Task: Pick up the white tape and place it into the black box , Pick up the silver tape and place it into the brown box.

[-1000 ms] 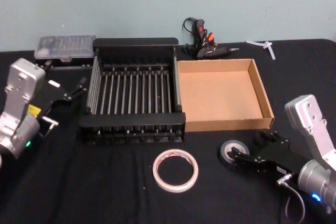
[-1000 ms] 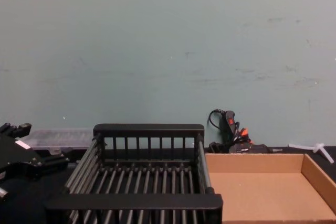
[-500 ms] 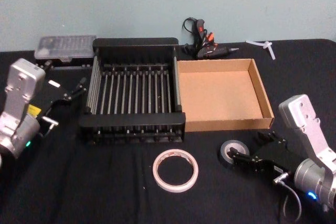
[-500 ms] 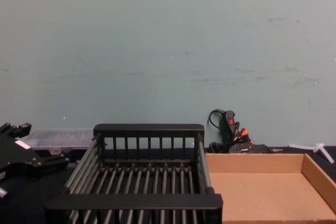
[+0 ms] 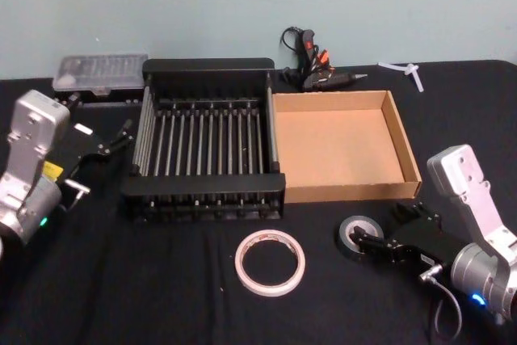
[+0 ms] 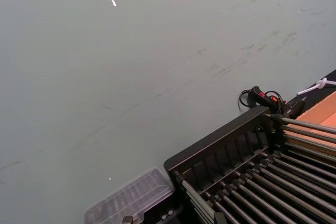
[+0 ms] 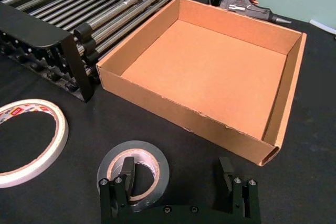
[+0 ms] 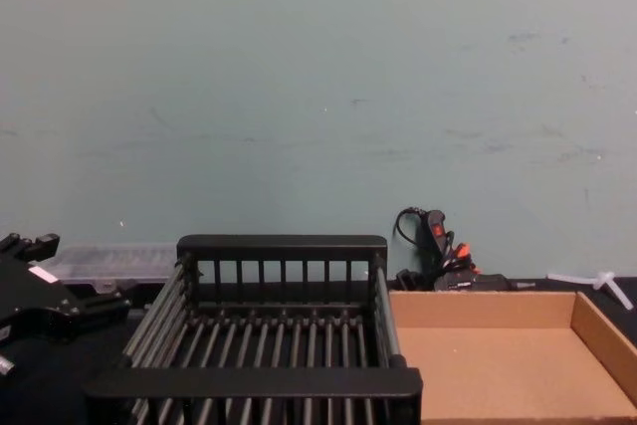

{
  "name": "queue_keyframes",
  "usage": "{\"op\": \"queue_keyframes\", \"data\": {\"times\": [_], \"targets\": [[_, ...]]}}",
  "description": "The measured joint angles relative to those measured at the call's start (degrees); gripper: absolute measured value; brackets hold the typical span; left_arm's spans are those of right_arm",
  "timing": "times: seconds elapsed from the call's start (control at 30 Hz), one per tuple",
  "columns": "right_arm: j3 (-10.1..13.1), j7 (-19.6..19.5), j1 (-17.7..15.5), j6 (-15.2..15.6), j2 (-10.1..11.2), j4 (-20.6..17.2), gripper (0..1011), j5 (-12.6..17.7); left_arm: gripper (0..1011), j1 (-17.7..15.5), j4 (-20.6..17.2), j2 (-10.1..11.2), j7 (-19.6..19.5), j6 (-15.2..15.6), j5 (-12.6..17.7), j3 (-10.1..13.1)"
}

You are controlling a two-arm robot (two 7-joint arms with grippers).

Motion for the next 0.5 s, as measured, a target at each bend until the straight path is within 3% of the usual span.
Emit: {"op": "queue_keyframes", "data": {"times": [0.5], "targets": [[0.5, 0.7, 0.1, 0.1, -0.8, 0.4, 1002, -1.0, 1001, 0.0, 0.0, 0.0, 0.0, 0.0, 0.0, 0.0]]}}
